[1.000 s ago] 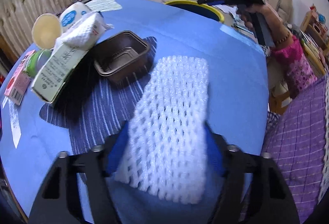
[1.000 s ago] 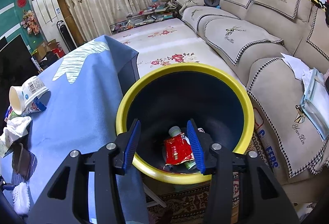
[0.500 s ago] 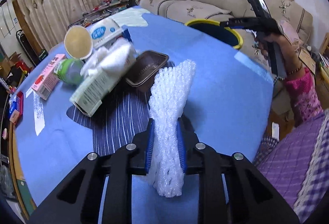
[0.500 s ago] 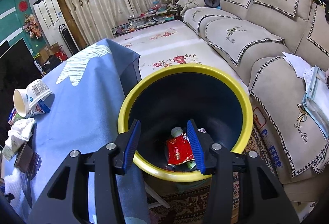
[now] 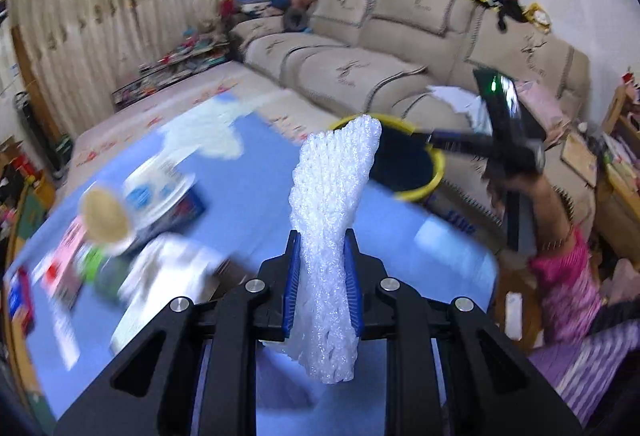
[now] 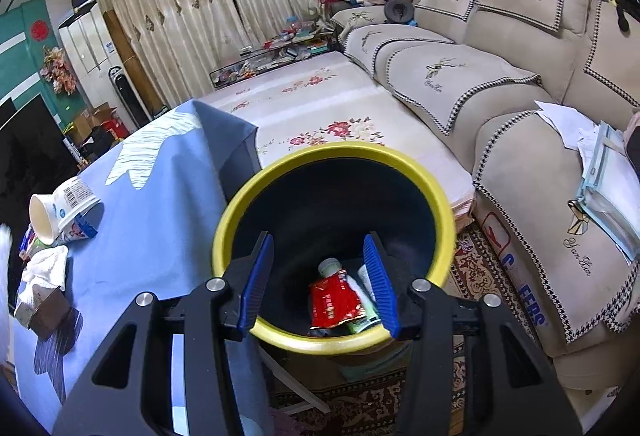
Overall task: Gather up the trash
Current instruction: 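Carry the foam net over the yellow bin and open the left gripper, then move both tools back over the table toward the remaining trash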
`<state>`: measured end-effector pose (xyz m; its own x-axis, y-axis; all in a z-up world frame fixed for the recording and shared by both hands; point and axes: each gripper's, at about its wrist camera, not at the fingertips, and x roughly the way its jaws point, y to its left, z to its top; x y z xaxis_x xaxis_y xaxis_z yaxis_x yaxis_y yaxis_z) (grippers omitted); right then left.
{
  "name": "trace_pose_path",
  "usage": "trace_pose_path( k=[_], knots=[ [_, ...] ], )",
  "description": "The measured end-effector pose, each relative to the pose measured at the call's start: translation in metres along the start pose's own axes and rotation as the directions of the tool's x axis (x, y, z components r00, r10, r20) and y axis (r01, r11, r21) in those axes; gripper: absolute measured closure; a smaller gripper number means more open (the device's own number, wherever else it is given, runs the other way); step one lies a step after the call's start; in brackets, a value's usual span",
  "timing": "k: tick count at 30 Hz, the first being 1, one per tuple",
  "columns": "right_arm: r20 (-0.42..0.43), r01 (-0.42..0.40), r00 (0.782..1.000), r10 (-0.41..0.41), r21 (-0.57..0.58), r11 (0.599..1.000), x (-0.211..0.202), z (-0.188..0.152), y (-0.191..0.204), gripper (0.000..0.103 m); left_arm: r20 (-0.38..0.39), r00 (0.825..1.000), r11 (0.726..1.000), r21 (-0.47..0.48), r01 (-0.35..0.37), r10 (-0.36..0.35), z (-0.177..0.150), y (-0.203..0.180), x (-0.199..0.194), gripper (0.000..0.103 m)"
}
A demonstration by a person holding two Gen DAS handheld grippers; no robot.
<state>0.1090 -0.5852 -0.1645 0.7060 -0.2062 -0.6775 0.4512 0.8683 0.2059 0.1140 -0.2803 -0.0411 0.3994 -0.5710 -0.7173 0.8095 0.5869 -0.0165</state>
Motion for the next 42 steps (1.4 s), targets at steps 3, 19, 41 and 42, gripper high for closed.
trace_pose_path(
  k=[3,19,41,42],
  knots=[
    [0.006,0.023,1.0,-0.023,0.015,1.0,-0.003,0.001,-0.013,0.058,-0.001,0.999,0.999,0.006,0.038,-0.038,0.028,-0.008,0.032,0.082],
    [0.032,0.09,0.995,-0.094,0.115,0.989,-0.02,-0.002,-0.083,0.053,-0.112,0.991,0.996,-0.055,0.067,-0.073,0.129,-0.054,0.23,0.081],
    [0.034,0.091,0.995,-0.095,0.085,0.992,-0.026,-0.001,-0.067,0.051,-0.024,0.994,0.977,-0.19,0.102,-0.108,0.129,-0.033,0.195,0.019],
    [0.036,0.089,0.995,-0.092,0.076,0.993,-0.027,-0.001,-0.065,0.051,0.013,0.995,0.975,-0.198,0.101,-0.101,0.127,-0.029,0.177,0.019]
  ],
)
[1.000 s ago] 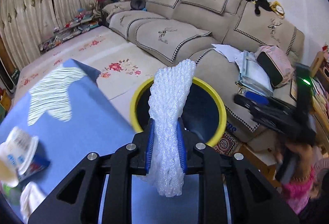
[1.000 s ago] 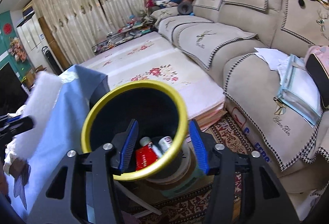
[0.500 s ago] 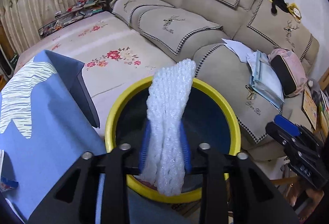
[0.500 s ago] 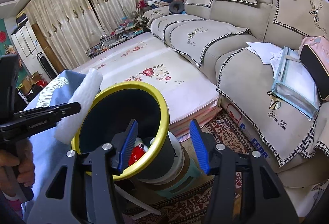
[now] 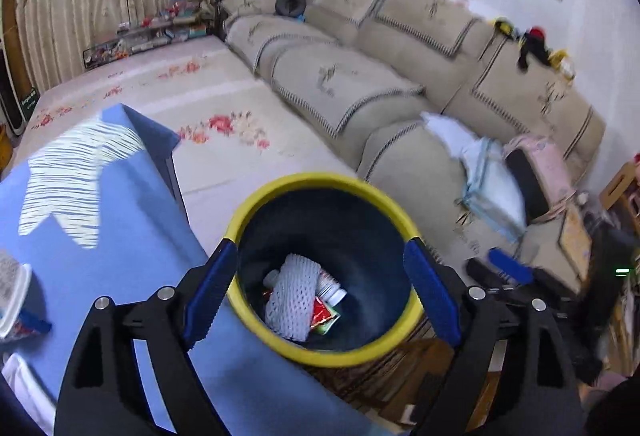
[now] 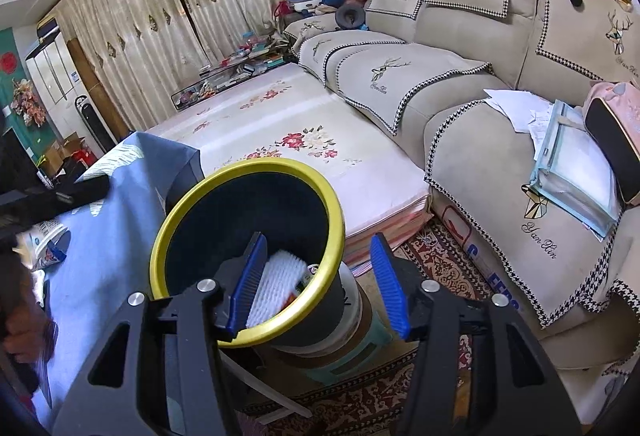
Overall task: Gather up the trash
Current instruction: 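Move both tools back over the table toward the remaining trash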
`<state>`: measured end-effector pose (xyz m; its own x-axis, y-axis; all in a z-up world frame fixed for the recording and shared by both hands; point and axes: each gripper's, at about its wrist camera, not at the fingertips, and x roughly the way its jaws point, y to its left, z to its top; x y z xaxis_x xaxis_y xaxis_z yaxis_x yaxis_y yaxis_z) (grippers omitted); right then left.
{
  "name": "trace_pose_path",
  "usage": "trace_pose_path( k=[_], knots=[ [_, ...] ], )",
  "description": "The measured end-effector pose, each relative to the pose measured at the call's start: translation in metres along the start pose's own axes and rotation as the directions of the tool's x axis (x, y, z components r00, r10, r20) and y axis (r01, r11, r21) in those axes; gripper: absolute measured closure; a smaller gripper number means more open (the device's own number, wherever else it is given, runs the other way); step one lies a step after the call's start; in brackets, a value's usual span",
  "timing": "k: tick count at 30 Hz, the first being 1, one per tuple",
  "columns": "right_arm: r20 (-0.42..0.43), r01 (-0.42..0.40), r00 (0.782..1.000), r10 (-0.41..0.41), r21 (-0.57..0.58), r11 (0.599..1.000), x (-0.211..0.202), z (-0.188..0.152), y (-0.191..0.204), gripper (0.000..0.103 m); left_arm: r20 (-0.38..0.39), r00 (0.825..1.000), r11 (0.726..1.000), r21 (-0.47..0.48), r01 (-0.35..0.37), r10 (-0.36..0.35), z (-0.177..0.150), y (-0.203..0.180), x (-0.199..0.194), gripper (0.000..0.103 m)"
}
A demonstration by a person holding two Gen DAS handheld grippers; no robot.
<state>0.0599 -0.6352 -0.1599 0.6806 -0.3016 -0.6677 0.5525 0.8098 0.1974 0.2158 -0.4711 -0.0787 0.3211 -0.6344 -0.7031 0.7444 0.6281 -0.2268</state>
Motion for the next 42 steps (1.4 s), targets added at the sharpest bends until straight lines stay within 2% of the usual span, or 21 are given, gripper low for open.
trace_pose_path(
  k=[3,7,12,14,15,17,19,20,21,22,24,25,26,29,32,34,36,38,40,42],
  knots=[
    [0.0,-0.011,1.0,0.011,-0.026,1.0,-0.003,-0.001,0.01,0.049,0.083,0.996,1.0,-0.02,-0.024,0.025,-0.008,0.011,-0.045,0.012],
    [-0.009,-0.032,0.999,0.031,-0.067,0.997,-0.004,-0.004,0.033,0.048,0.185,0.979,0.994,-0.069,-0.079,0.091,-0.033,0.045,-0.114,0.009],
    [-0.018,-0.061,0.998,0.059,-0.132,0.989,-0.006,-0.008,0.071,0.048,0.265,0.935,0.965,-0.173,-0.196,0.237,-0.074,0.112,-0.192,0.006],
    [-0.023,-0.082,0.997,0.079,-0.168,0.982,-0.008,-0.011,0.094,0.048,0.299,0.899,0.938,-0.232,-0.256,0.32,-0.092,0.143,-0.224,0.005],
    [-0.027,-0.095,0.995,0.092,-0.185,0.978,-0.009,-0.012,0.105,0.048,0.313,0.871,0.914,-0.274,-0.298,0.378,-0.102,0.163,-0.241,0.005],
    [-0.038,-0.128,0.992,0.122,-0.22,0.967,-0.01,-0.015,0.128,0.048,0.321,0.836,0.879,-0.334,-0.341,0.446,-0.118,0.194,-0.261,0.005],
    [-0.054,-0.16,0.987,0.151,-0.261,0.952,-0.011,-0.021,0.153,0.048,0.335,0.78,0.829,-0.402,-0.389,0.528,-0.136,0.228,-0.283,0.005],
    [-0.063,-0.176,0.984,0.165,-0.284,0.943,-0.012,-0.025,0.166,0.048,0.336,0.74,0.793,-0.431,-0.43,0.583,-0.146,0.242,-0.292,0.005],
    [-0.077,-0.202,0.979,0.187,-0.316,0.927,-0.013,-0.03,0.184,0.048,0.331,0.706,0.762,-0.451,-0.464,0.626,-0.155,0.253,-0.298,0.005],
    [-0.088,-0.222,0.975,0.204,-0.337,0.915,-0.013,-0.035,0.196,0.048,0.32,0.659,0.717,-0.475,-0.51,0.681,-0.166,0.265,-0.304,0.005],
    [-0.124,-0.277,0.961,0.248,-0.382,0.882,-0.014,-0.045,0.226,0.048,0.306,0.595,0.657,-0.502,-0.563,0.743,-0.183,0.285,-0.311,0.005],
    [-0.143,-0.305,0.952,0.27,-0.401,0.864,-0.015,-0.05,0.239,0.048,0.284,0.57,0.624,-0.517,-0.587,0.771,-0.192,0.295,-0.314,0.005],
    [-0.156,-0.326,0.945,0.287,-0.414,0.85,-0.017,-0.054,0.25,0.048,0.261,0.564,0.605,-0.529,-0.596,0.784,-0.197,0.304,-0.315,0.005],
    [-0.191,-0.408,0.913,0.361,-0.462,0.788,-0.03,-0.07,0.288,0.048,0.215,0.562,0.572,-0.561,-0.598,0.798,-0.21,0.325,-0.319,0.005],
    [-0.234,-0.469,0.883,0.407,-0.481,0.741,-0.042,-0.085,0.31,0.048,0.217,0.575,0.576,-0.586,-0.569,0.789,-0.213,0.327,-0.322,0.005],
    [-0.272,-0.501,0.865,0.422,-0.523,0.69,-0.049,-0.104,0.329,0.048,0.223,0.566,0.573,-0.587,-0.572,0.793,-0.216,0.327,-0.326,0.005],
    [-0.282,-0.503,0.863,0.419,-0.556,0.662,-0.052,-0.118,0.34,0.042,0.229,0.552,0.569,-0.578,-0.585,0.802,-0.214,0.324,-0.324,0.005],
    [-0.266,-0.475,0.878,0.398,-0.586,0.656,-0.052,-0.129,0.348,0.035,0.235,0.543,0.567,-0.57,-0.595,0.806,-0.21,0.318,-0.321,0.005],
    [-0.246,-0.433,0.9,0.361,-0.612,0.662,-0.048,-0.136,0.353,0.034,0.238,0.548,0.573,-0.562,-0.596,0.802,-0.207,0.312,-0.316,0.005],
    [-0.254,-0.423,0.906,0.34,-0.608,0.672,-0.042,-0.136,0.352,0.034,0.237,0.555,0.58,-0.556,-0.596,0.797,-0.206,0.308,-0.313,0.005]
  ],
)
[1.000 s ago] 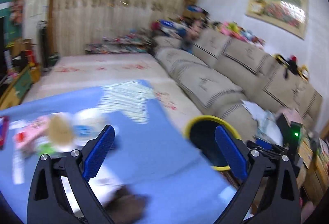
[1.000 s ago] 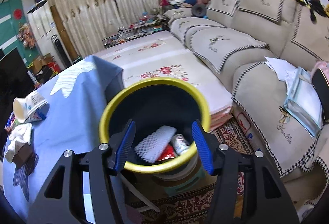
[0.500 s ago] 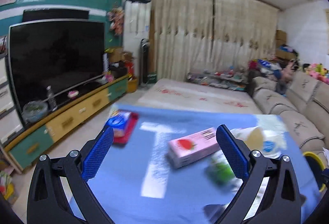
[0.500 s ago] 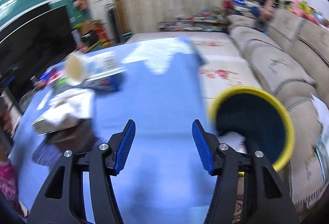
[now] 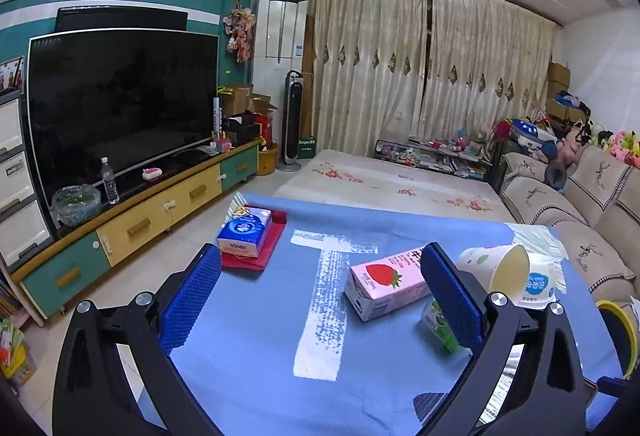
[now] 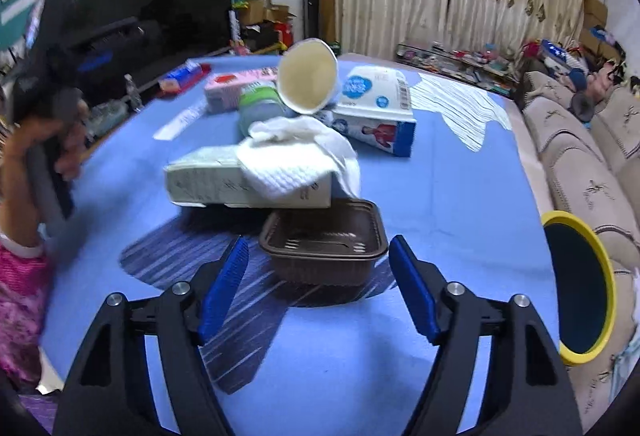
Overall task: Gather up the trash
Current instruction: 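Move both tools back over the table toward the remaining trash, then grasp the brown plastic tray rim with the right gripper, then carry the brown tray over the yellow bin and open the right gripper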
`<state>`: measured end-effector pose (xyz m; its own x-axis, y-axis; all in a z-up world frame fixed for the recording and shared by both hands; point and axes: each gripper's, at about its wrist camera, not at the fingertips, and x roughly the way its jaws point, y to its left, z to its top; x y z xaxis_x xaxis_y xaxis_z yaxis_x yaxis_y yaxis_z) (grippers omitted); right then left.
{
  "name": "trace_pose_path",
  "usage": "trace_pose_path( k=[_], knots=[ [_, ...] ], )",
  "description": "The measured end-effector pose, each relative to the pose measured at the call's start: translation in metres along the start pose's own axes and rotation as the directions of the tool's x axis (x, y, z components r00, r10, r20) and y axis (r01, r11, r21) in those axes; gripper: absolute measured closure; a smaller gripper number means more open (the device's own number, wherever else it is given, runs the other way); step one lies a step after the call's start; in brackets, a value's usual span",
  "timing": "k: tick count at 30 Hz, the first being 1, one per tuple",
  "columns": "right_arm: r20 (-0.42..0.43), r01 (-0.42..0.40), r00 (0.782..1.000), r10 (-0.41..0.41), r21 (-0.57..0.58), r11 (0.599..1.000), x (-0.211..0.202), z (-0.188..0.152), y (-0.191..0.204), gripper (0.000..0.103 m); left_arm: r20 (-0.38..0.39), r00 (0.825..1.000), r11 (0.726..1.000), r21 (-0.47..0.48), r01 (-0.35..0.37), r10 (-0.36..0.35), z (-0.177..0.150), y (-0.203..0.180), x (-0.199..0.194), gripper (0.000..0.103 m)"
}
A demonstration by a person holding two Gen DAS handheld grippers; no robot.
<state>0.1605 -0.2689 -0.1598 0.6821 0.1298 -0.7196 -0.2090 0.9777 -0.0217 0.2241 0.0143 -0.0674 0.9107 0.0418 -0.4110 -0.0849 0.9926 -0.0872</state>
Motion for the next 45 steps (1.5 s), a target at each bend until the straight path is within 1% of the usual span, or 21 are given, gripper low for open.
trace_pose_path(
  k=[4,7,11,13,14,15,17,20,26,30,34,39,43,45],
  knots=[
    [-0.04,0.005,0.999,-0.005,0.004,1.0,0.01,-0.002,-0.009,0.034,-0.01,1.0,1.0,0.012,0.016,-0.015,-0.004,-0.005,0.0,0.005],
    [-0.056,-0.017,0.998,0.018,0.018,1.0,0.013,-0.006,-0.012,0.029,-0.027,0.999,0.999,0.005,0.037,-0.037,-0.005,-0.007,0.001,0.005],
    [-0.063,-0.039,0.997,0.041,0.039,0.998,0.017,-0.004,-0.014,0.029,-0.045,0.997,0.998,-0.006,0.057,-0.057,-0.006,-0.008,0.004,0.005],
    [-0.067,-0.054,0.996,0.057,0.044,0.998,0.02,-0.002,-0.015,0.029,-0.045,0.997,0.998,-0.006,0.056,-0.056,-0.006,-0.008,0.005,0.005],
    [-0.071,-0.058,0.996,0.061,0.045,0.997,0.02,-0.002,-0.015,0.036,-0.046,0.997,0.998,-0.006,0.057,-0.057,-0.006,-0.008,0.005,0.005],
    [-0.082,-0.063,0.994,0.067,0.052,0.997,0.023,-0.001,-0.016,0.046,-0.047,0.997,0.998,-0.007,0.057,-0.058,-0.006,-0.008,0.005,0.005],
    [-0.074,-0.085,0.993,0.09,0.069,0.994,0.021,-0.001,-0.018,0.047,-0.05,0.997,0.998,-0.007,0.062,-0.062,-0.007,-0.008,0.007,0.005],
    [-0.065,-0.096,0.993,0.101,0.071,0.993,0.015,-0.003,-0.019,0.047,-0.051,0.997,0.998,-0.003,0.063,-0.063,-0.008,-0.009,0.01,0.005],
    [-0.094,-0.132,0.986,0.139,0.077,0.988,-0.001,-0.014,-0.028,0.047,-0.057,0.996,0.998,0.005,0.069,-0.069,-0.008,-0.012,0.011,0.005],
    [-0.086,-0.14,0.985,0.146,0.081,0.987,-0.018,-0.022,-0.037,0.047,-0.06,0.996,0.997,0.01,0.072,-0.072,-0.009,-0.013,0.011,0.005],
    [-0.06,-0.09,0.993,0.098,0.123,0.988,-0.032,-0.026,-0.06,0.047,-0.06,0.996,0.997,0.016,0.074,-0.073,-0.008,-0.016,0.01,0.005],
    [-0.033,-0.009,0.999,0.015,0.195,0.981,-0.042,-0.028,-0.096,0.047,-0.06,0.996,0.997,0.019,0.073,-0.071,-0.009,-0.017,0.01,0.005],
    [-0.029,0.075,0.997,-0.07,0.256,0.964,-0.047,-0.031,-0.133,0.047,-0.06,0.995,0.997,0.021,0.077,-0.075,-0.009,-0.018,0.009,0.005],
    [-0.036,0.133,0.991,-0.128,0.304,0.943,-0.048,-0.034,-0.157,0.047,-0.061,0.995,0.996,0.025,0.08,-0.078,-0.008,-0.019,0.01,0.005]
  ],
)
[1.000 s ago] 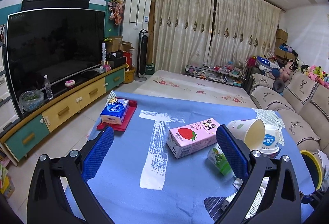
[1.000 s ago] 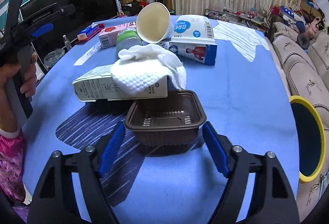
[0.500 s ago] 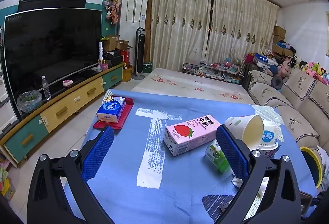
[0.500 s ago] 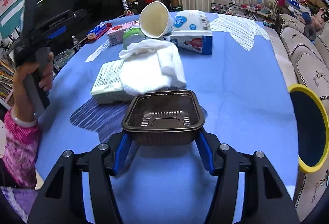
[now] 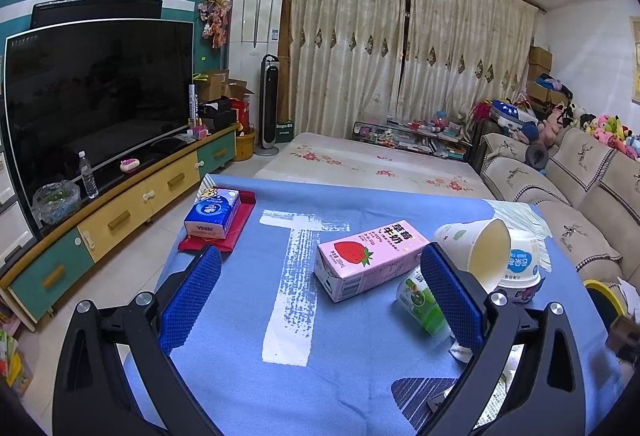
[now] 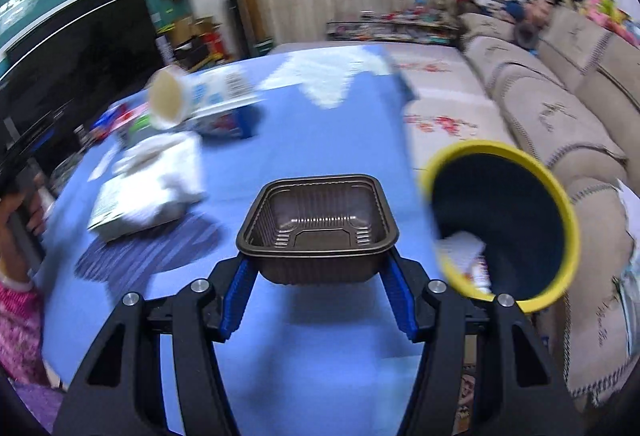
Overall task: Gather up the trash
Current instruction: 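Carry the brown tray over the yellow bin and open the right gripper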
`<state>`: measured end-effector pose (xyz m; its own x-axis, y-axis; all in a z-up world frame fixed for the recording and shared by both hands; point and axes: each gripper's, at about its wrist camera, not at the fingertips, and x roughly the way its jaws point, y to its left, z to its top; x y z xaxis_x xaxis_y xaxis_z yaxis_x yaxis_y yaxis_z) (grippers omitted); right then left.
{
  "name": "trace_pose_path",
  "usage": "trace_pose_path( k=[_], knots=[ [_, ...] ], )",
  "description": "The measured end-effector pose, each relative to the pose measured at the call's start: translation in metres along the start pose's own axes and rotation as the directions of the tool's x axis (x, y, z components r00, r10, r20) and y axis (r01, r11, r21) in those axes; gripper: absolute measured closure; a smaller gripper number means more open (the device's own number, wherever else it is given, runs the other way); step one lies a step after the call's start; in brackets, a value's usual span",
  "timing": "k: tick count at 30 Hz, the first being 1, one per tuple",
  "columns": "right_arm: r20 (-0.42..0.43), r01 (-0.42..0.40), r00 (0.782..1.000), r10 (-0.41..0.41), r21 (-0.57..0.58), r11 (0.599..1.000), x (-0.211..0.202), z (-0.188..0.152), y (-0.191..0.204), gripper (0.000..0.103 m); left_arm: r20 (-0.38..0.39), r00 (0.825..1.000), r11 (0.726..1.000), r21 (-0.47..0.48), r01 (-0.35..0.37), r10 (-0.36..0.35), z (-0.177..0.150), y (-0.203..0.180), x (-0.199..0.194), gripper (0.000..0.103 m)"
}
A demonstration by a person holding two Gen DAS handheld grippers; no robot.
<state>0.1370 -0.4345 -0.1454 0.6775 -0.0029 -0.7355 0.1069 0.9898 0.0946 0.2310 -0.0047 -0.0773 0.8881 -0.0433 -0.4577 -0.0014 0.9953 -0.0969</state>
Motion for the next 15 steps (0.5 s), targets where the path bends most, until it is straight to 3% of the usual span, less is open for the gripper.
trace_pose_path(
  k=[7,15],
  knots=[
    [-0.037,0.162,0.987,-0.158,0.173,0.971,0.03,0.009,-0.083,0.047,-0.007,1.0,1.0,0.024,0.013,-0.013,-0.001,-0.005,0.003,0.005],
    [-0.125,0.255,0.965,-0.231,0.223,0.941,0.076,0.008,-0.124,0.046,-0.009,1.0,0.998,0.061,0.023,-0.022,-0.003,-0.015,0.005,0.005]
  ],
)
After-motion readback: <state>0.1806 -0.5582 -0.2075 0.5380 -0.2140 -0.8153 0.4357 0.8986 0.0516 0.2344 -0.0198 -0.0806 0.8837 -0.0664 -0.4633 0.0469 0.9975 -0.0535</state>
